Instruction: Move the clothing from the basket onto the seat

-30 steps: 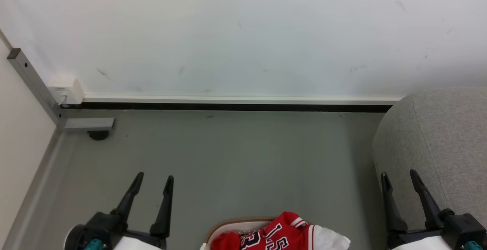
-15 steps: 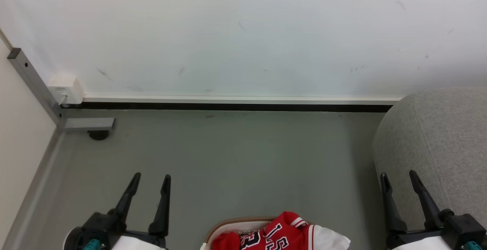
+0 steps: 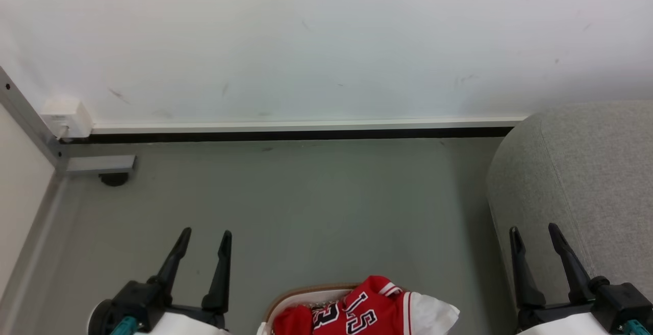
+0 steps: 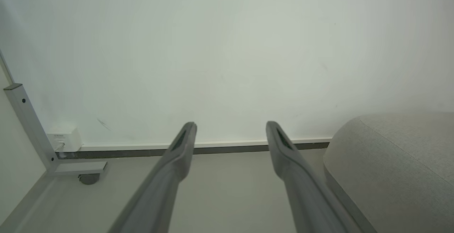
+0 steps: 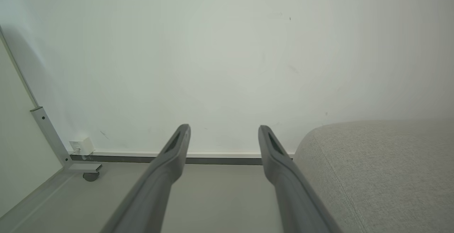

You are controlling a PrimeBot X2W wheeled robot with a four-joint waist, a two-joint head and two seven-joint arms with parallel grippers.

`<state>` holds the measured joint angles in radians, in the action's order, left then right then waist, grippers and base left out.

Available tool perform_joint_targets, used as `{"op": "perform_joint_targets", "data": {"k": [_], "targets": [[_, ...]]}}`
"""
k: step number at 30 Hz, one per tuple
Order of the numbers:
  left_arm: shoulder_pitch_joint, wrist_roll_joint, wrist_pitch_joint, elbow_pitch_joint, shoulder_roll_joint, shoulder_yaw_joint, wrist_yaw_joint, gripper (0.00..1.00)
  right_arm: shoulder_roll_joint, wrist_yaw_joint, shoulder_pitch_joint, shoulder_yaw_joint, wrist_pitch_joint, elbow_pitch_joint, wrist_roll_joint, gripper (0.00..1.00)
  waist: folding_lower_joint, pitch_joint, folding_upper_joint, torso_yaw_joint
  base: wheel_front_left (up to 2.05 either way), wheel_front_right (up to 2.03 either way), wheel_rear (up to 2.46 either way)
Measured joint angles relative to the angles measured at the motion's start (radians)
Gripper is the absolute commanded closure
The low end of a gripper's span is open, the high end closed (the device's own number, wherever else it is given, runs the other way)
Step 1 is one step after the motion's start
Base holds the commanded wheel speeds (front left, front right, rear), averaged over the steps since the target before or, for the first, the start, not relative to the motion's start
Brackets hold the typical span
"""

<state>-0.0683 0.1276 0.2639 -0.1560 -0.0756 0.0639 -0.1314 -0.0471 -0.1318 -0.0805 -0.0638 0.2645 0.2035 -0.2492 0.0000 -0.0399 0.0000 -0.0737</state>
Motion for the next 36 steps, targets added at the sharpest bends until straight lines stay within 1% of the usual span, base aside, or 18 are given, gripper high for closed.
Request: {"op": "perform_joint_targets", "data": {"k": [10,13,18,25,29,33,36], "targets": [[-0.046,0.023,0.0,-0.028,-0.043,0.053,0.0,0.0,0.0,0.0,-0.024,0.018,0.0,-0.026,-0.007,0.0,0.0,-0.084,0.0,-0.061,0.0,0.0,0.0],[-0.063,0.032,0.0,-0.045,-0.068,0.081,0.0,0.0,-0.001,0.0,-0.041,0.019,0.0,-0.036,-0.013,0.0,0.0001,-0.114,0.0,-0.087,0.0,0.0,0.0],[-0.084,0.053,0.0,-0.112,-0.108,0.128,0.0,0.0,-0.001,0.0,-0.044,0.021,0.0,-0.046,-0.029,0.0,0.0001,-0.157,0.0,-0.141,0.0,0.0,0.0],[-0.142,0.086,0.0,-0.253,-0.17,0.231,0.0,0.0,-0.001,0.0,-0.059,0.02,0.0,-0.068,-0.051,0.0,0.0001,-0.224,0.0,-0.206,0.0,0.0,0.0],[-0.194,0.114,0.0,-0.368,-0.207,0.311,0.0,0.0,-0.001,0.0,-0.062,0.014,0.0,-0.082,-0.062,0.0,0.0002,-0.267,0.0,-0.238,0.0,0.0,0.0],[-0.248,0.151,0.0,-0.467,-0.232,0.393,0.0,0.0,-0.001,0.0,-0.069,0.009,0.0,-0.1,-0.07,0.0,0.0001,-0.313,0.0,-0.268,0.0,0.0,0.0],[-0.284,0.183,-0.017,-0.543,-0.254,0.461,0.0,0.0,-0.002,0.0,-0.075,0.007,0.0,-0.114,-0.09,0.0,0.0002,-0.349,0.0,-0.289,0.0,0.0,0.0]]}}
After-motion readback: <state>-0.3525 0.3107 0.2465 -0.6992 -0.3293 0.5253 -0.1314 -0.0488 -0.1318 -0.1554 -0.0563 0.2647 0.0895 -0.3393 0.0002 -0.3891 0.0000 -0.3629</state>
